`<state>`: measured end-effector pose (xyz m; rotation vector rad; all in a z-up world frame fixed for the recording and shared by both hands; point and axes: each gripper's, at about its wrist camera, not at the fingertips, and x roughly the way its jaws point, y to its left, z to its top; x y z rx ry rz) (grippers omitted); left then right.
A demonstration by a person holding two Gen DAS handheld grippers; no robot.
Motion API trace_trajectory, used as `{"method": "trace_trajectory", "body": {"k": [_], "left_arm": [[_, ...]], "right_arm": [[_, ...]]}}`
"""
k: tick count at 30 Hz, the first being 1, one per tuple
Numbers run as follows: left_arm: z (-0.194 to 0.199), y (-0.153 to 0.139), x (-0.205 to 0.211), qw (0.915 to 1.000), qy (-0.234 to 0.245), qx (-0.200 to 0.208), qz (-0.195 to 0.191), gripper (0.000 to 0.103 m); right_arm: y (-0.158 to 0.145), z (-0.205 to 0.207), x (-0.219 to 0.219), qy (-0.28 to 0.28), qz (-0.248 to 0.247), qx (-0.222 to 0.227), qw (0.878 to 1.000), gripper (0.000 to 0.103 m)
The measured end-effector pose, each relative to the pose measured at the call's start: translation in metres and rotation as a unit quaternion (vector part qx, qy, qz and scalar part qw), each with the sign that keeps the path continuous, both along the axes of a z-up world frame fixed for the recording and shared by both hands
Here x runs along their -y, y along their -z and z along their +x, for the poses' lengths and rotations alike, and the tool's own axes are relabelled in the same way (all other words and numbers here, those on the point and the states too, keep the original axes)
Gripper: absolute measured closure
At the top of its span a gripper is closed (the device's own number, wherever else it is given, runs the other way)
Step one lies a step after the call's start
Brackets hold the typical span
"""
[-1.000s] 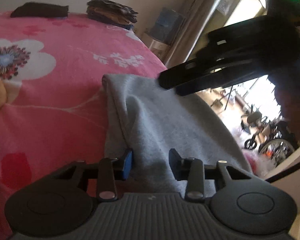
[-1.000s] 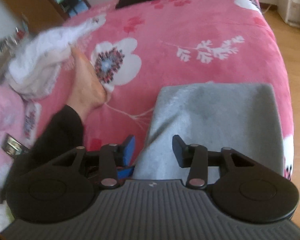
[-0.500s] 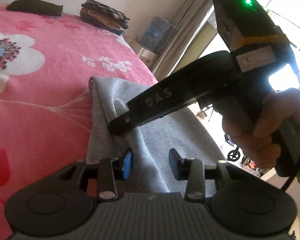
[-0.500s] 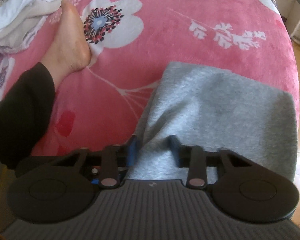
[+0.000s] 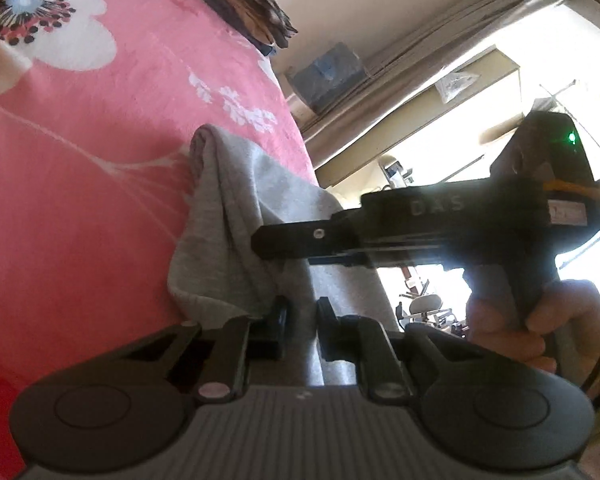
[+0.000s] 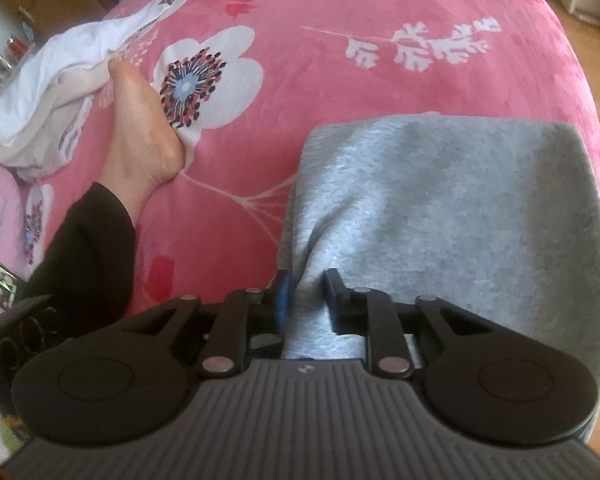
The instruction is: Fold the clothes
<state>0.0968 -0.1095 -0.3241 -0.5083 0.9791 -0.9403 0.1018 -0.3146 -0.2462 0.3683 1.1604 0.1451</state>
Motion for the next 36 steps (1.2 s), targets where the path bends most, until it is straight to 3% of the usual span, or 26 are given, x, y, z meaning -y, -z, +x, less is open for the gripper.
{"method": "trace_trajectory", "body": {"k": [2, 4, 7, 10, 12, 14, 19, 23, 26, 34, 36], "left_arm": [[0.0, -0.001, 0.005, 0.9997, 0.005, 0.003, 0.024, 0.054], [-0.005, -0.003, 0.008, 0.9991, 0.009, 0.017, 0.038, 0.053], [-0.018, -0.008, 0.015, 0.9945, 0.023, 0.068, 0.076, 0.057], [-0.023, -0.007, 0.022, 0.9908, 0.017, 0.088, 0.101, 0.076], [-0.02, -0.004, 0.017, 0.9928, 0.008, 0.074, 0.094, 0.086], [-0.016, 0.0, 0.011, 0.9962, 0.002, 0.051, 0.071, 0.091], [-0.01, 0.007, 0.0, 0.9999, -0.009, 0.008, -0.002, 0.093], [-0.001, 0.018, -0.008, 0.9976, -0.02, -0.036, -0.055, 0.093], [-0.005, 0.015, -0.004, 0.9988, -0.015, -0.012, -0.046, 0.093], [-0.021, 0.003, 0.006, 0.9979, 0.005, 0.064, -0.009, 0.093], [-0.025, 0.001, 0.007, 0.9971, 0.01, 0.076, -0.003, 0.093]], "right_arm": [[0.0, -0.001, 0.006, 0.016, 0.01, -0.005, 1.0, 0.069], [0.0, -0.003, 0.011, 0.026, 0.019, -0.009, 0.999, 0.068], [0.002, -0.007, 0.017, 0.037, 0.033, -0.017, 0.999, 0.066], [0.004, -0.01, 0.017, 0.031, 0.036, -0.023, 0.999, 0.066], [0.005, -0.009, 0.014, 0.022, 0.035, -0.027, 0.999, 0.065], [0.006, -0.006, 0.008, 0.011, 0.03, -0.032, 0.999, 0.065], [0.007, 0.0, -0.006, -0.011, 0.005, -0.037, 0.999, 0.065], [0.005, -0.002, -0.004, -0.001, -0.005, -0.029, 1.0, 0.068], [0.008, -0.004, -0.002, 0.001, -0.014, -0.03, 0.999, 0.077], [0.013, -0.003, -0.01, -0.014, -0.047, -0.047, 0.998, 0.077], [0.013, -0.005, -0.014, -0.022, -0.063, -0.04, 0.997, 0.084]]}}
